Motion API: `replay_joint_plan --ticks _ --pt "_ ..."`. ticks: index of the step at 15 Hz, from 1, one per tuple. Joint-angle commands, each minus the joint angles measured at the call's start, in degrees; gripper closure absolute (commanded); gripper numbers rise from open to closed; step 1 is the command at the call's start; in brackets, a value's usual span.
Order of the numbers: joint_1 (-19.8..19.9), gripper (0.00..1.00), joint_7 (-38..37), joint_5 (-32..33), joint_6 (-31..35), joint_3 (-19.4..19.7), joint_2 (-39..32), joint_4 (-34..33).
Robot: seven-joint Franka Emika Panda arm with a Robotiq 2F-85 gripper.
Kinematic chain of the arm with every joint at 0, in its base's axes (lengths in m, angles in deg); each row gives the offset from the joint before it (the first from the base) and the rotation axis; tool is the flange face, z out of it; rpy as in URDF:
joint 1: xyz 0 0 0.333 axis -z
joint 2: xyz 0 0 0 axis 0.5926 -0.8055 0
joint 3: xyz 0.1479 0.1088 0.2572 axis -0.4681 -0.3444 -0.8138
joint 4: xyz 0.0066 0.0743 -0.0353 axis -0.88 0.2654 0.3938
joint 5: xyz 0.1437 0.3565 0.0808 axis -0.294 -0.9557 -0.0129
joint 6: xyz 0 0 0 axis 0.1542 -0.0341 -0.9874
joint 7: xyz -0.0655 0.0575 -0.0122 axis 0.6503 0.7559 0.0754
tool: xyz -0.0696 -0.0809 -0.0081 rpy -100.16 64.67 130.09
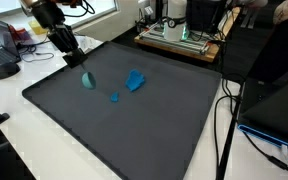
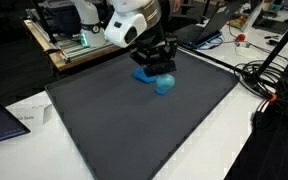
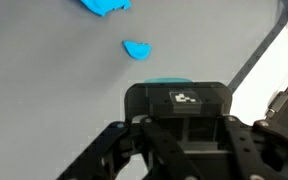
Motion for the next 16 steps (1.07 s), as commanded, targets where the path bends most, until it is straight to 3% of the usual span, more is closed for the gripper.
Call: replay_joint_plan --ticks 1,8,16 --pt "1.2 0.79 0.1 -2.2 -1.5 0.0 -3.5 -4.3" --pt "2.9 0.79 0.7 -2.6 -1.8 -0.3 -7.3 -6.5" --pt "4.1 0.79 2.7 -3.2 -0.1 -0.2 -5.6 -1.4"
